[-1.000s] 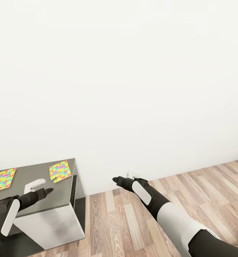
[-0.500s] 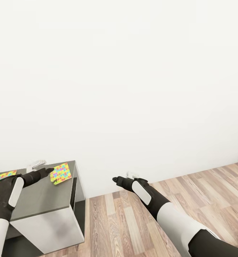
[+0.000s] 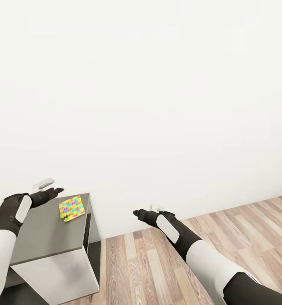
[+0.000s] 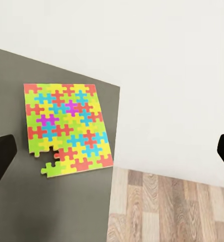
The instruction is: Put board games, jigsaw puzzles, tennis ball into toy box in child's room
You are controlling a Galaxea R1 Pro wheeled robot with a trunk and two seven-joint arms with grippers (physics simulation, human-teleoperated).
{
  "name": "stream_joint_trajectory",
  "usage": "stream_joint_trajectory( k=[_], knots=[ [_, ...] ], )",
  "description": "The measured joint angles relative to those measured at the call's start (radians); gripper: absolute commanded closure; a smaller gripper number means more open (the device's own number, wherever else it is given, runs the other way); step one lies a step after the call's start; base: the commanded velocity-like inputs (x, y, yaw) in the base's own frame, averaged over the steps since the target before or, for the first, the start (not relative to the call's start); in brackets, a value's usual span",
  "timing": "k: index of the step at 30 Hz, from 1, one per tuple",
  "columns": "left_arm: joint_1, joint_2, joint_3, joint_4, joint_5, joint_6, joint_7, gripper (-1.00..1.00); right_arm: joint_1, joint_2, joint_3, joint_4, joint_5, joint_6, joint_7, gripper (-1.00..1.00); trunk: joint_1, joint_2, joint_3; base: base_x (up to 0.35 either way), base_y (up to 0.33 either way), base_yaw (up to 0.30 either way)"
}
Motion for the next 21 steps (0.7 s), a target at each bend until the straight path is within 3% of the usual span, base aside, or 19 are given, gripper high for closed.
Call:
stream_joint_trajectory(
  k=[14,18,21],
  knots=[
    [-0.012,-0.003,-0.003,0.033,-0.037,-0.029,0.006,-1.00,0.000,0.000,0.000,-0.003,0.001,0.000,0.000,-1.00,0.000,0.000,0.005,0.000,0.000,0.000],
    [-0.012,-0.004,-0.003,0.035,-0.039,-0.031,0.030,-1.00,0.000,0.000,-0.001,-0.003,0.001,-0.001,0.000,-1.00,0.000,0.000,0.006,0.000,0.000,0.000],
    [-0.012,-0.007,-0.005,0.039,-0.040,-0.033,0.085,-1.00,0.000,0.000,-0.001,-0.003,0.001,-0.001,0.000,-1.00,0.000,0.000,0.006,0.000,0.000,0.000]
  ],
)
